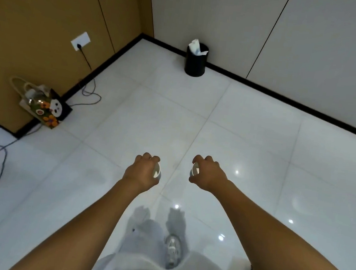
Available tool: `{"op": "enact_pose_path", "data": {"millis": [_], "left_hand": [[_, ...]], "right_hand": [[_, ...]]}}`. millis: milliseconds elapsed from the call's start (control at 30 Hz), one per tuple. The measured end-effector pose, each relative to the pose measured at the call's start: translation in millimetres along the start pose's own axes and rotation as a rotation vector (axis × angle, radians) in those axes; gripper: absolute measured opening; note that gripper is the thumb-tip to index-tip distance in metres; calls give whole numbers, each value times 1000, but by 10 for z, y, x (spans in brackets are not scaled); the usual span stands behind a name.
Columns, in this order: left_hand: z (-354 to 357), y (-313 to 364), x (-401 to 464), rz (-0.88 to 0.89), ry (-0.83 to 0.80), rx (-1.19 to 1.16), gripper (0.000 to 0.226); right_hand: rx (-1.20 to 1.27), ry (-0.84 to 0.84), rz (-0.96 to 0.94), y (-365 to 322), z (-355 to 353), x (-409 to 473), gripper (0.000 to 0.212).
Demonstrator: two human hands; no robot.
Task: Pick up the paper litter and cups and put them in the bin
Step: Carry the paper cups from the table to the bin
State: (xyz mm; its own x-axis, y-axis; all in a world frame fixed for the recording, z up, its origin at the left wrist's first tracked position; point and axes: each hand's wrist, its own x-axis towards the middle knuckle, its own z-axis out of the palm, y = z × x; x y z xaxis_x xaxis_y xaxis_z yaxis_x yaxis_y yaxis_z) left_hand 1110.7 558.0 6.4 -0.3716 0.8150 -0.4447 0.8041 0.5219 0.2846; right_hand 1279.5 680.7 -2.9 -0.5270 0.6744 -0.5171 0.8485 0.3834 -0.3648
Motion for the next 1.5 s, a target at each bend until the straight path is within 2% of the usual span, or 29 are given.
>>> {"op": "enact_pose_path", "data": {"millis": [267,533,867,1133,1500], "left_hand": [[-952,-126,2048,44,1,32,56],[-2191,-174,3933,100,20,20,60],[-3114,112,6144,165,20,62,58],[-4023,377,7862,127,44,18,59],[-4926,367,10125,67,18,1,55]], "right_hand": [[1,14,34,-330,-1052,1898,54],[54,46,70,-804,-2183,3504,55],[75,64,130,-732,-3368,5497,54],[48,39,81,-910,-4468,7231,56],[-30,24,9,-1196,-5656,9496,60]]}}
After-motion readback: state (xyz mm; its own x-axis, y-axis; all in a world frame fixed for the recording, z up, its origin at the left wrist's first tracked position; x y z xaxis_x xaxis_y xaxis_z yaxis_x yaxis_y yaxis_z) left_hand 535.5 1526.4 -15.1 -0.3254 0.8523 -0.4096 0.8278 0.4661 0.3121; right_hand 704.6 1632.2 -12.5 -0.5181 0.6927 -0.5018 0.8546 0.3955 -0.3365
